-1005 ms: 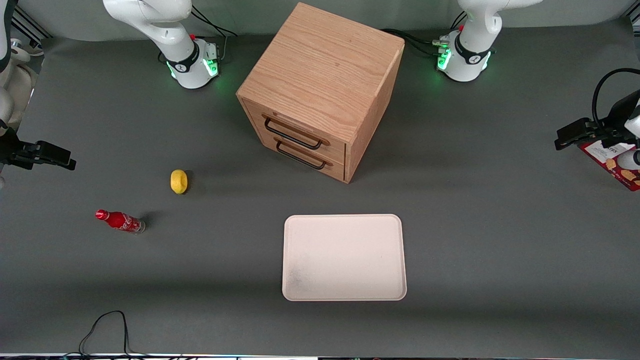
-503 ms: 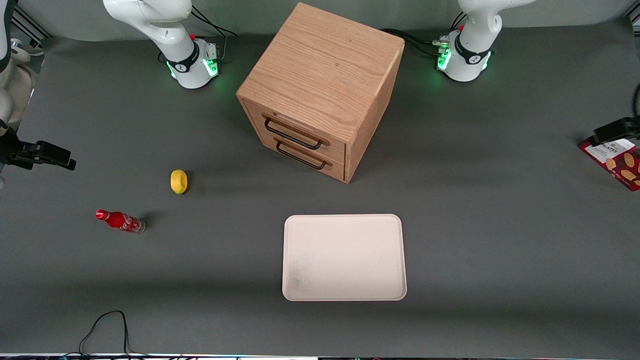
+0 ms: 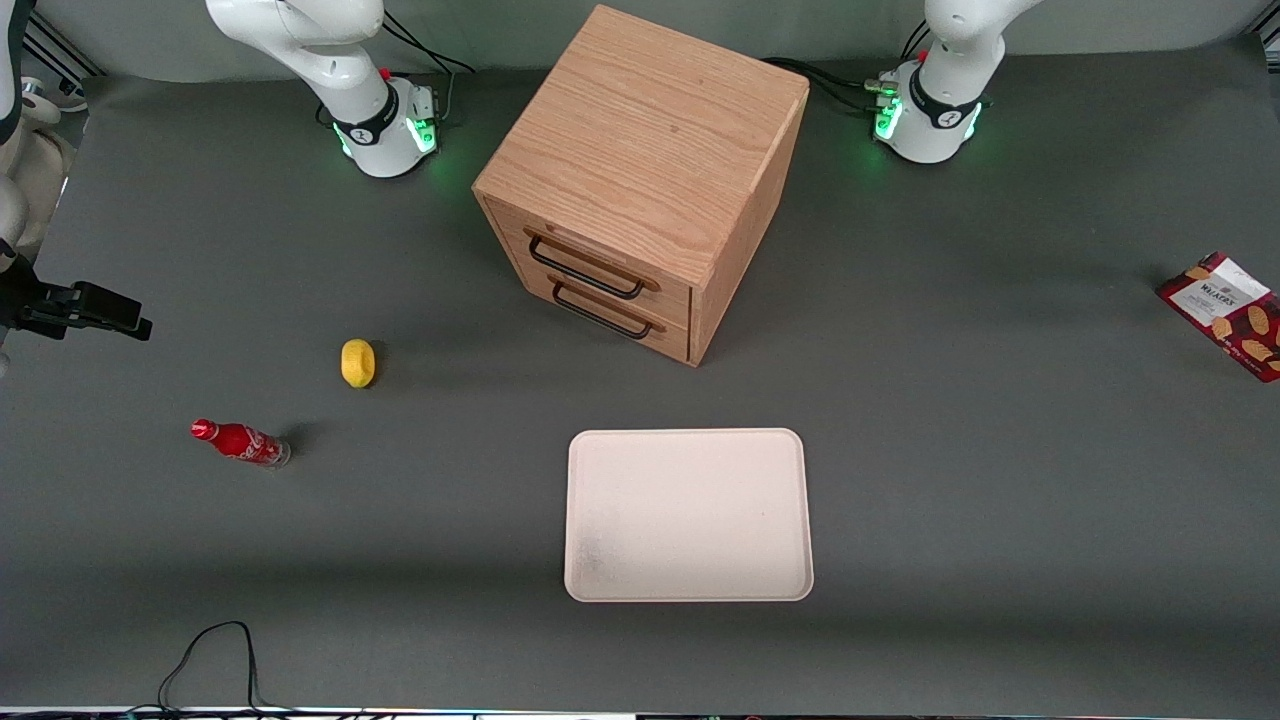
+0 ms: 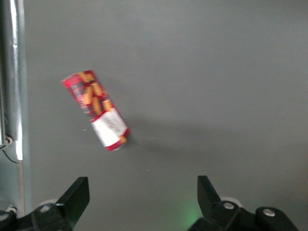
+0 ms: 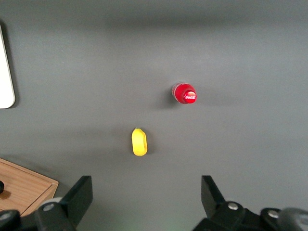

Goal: Place red cookie box on tray
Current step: 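Move the left gripper over the red shortbread cookie box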

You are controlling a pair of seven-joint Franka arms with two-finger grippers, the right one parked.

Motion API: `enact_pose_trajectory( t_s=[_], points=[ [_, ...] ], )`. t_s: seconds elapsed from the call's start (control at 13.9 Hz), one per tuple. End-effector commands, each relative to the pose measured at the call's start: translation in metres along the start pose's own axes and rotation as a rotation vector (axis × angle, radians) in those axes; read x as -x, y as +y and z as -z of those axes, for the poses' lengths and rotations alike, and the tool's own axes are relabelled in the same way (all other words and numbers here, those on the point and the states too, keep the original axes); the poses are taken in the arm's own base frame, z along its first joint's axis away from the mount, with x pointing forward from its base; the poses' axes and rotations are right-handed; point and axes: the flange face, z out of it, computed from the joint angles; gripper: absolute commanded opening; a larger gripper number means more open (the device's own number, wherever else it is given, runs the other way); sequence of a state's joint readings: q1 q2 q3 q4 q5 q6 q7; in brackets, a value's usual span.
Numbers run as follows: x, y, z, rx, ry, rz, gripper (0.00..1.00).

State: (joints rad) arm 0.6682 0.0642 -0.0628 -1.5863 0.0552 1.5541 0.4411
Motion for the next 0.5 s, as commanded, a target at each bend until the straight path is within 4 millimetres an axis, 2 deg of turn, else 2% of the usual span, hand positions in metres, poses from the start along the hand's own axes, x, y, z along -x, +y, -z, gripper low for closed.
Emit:
enact_pose_trajectory(
  t_s=[0.0, 0.14, 0.36, 0.43],
  points=[
    [0.022, -0.059, -0.012, -0.011, 0.02, 0.011, 1.0],
    [0.041, -0.101, -0.022, -0.014, 0.027, 0.051, 1.0],
    [0.059, -0.132, -0.032, -0.016, 0.018, 0.14, 1.0],
    [0.063, -0.135, -0.034, -0.007, 0.015, 0.217, 1.0]
  ],
)
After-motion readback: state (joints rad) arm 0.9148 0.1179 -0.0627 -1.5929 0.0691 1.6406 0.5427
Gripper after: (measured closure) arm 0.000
